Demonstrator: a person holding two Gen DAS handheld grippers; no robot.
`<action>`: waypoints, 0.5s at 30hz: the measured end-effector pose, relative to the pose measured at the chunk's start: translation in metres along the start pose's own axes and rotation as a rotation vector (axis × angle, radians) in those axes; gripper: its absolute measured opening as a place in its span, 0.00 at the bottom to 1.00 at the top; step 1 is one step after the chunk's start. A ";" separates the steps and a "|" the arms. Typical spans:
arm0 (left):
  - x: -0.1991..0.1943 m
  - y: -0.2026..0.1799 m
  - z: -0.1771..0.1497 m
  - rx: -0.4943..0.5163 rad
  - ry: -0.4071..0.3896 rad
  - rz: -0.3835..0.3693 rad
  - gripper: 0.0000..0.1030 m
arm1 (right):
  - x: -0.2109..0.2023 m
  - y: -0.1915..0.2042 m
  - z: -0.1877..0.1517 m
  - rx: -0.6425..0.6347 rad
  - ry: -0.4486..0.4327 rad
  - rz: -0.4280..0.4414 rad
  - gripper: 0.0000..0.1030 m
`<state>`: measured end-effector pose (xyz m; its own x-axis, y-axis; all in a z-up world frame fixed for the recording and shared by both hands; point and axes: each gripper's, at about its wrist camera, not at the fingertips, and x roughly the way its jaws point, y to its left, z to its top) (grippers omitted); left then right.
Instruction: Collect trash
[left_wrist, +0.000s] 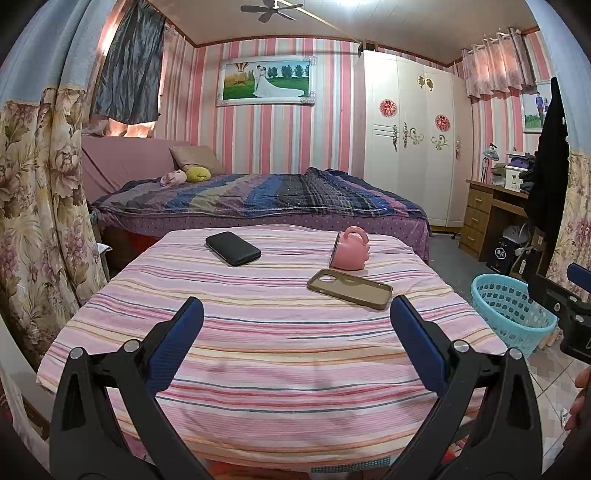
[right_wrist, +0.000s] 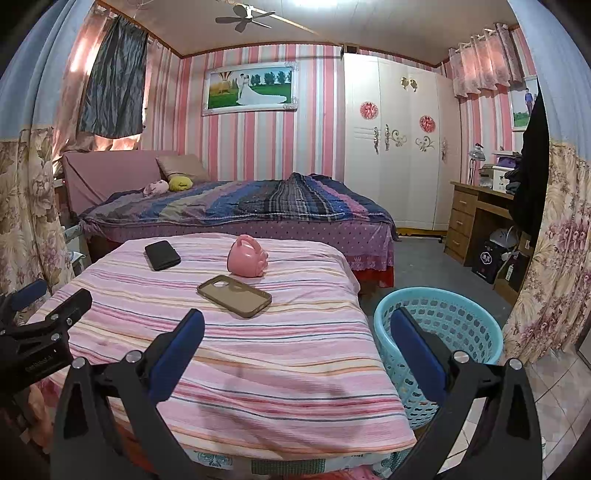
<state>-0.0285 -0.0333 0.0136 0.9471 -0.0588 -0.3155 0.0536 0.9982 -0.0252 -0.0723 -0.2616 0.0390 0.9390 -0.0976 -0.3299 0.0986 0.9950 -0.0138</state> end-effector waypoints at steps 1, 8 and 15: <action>0.000 0.000 0.000 0.000 0.000 0.000 0.95 | 0.000 0.000 0.000 0.000 -0.001 -0.001 0.96; -0.003 -0.002 0.001 0.004 -0.008 0.005 0.95 | -0.003 -0.002 0.002 0.002 -0.016 -0.002 0.96; -0.005 -0.003 0.002 0.005 -0.013 0.000 0.95 | -0.005 -0.002 0.005 0.000 -0.023 -0.001 0.96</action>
<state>-0.0324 -0.0358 0.0171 0.9511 -0.0585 -0.3033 0.0548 0.9983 -0.0205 -0.0757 -0.2635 0.0450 0.9463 -0.0992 -0.3077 0.0996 0.9949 -0.0144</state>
